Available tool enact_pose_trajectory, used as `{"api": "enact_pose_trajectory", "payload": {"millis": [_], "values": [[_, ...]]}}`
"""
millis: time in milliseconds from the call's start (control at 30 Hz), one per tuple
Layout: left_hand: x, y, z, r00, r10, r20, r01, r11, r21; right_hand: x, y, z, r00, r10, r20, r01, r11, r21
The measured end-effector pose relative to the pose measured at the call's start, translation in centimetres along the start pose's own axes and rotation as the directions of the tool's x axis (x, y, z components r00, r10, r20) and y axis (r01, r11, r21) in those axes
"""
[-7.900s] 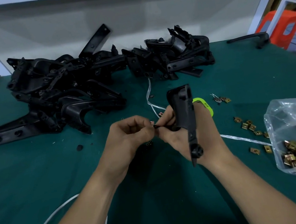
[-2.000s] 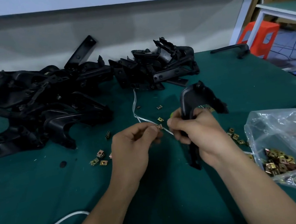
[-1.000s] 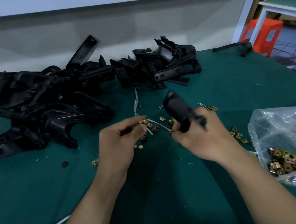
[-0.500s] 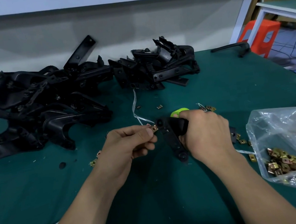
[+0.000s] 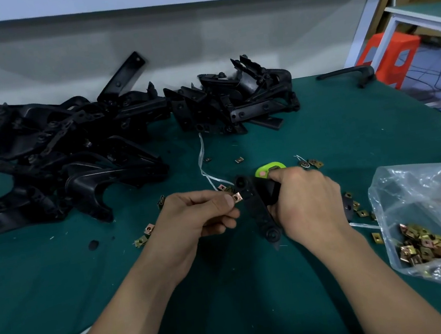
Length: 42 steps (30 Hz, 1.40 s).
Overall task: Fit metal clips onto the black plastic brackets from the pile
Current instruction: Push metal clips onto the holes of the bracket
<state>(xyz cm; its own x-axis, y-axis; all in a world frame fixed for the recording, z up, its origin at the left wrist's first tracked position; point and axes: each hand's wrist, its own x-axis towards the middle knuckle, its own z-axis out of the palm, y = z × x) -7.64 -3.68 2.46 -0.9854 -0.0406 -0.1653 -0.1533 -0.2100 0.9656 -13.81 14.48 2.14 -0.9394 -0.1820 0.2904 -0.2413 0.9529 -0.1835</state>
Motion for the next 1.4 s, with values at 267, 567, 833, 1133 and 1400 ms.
{"api": "enact_pose_trajectory", "payload": {"millis": [267, 567, 833, 1133, 1400], "values": [[0.0, 0.0, 0.1, 1.000, 0.008, 0.001, -0.008, 1.000, 0.022, -0.1, -0.2, -0.4, 0.999, -0.010, 0.036, 0.012, 0.998, -0.062], [-0.1, -0.1, 0.1, 1.000, 0.023, -0.002, -0.023, 0.999, 0.023, -0.4, -0.7, -0.6, 1.000, -0.004, 0.029, 0.006, 0.996, -0.092], [0.0, -0.4, 0.3, 0.999, -0.039, -0.031, 0.038, 0.999, -0.032, -0.7, -1.9, -0.8, 0.999, 0.040, -0.010, -0.041, 0.984, -0.174], [0.1, -1.2, 1.1, 0.991, 0.022, -0.131, -0.018, 0.999, 0.033, -1.4, -2.7, -0.4, 1.000, 0.022, 0.018, -0.018, 0.979, -0.204], [0.5, -1.0, 1.7, 0.983, 0.063, -0.170, -0.042, 0.991, 0.125, -0.4, -1.9, -0.6, 0.984, 0.166, -0.058, -0.165, 0.986, 0.015]]}}
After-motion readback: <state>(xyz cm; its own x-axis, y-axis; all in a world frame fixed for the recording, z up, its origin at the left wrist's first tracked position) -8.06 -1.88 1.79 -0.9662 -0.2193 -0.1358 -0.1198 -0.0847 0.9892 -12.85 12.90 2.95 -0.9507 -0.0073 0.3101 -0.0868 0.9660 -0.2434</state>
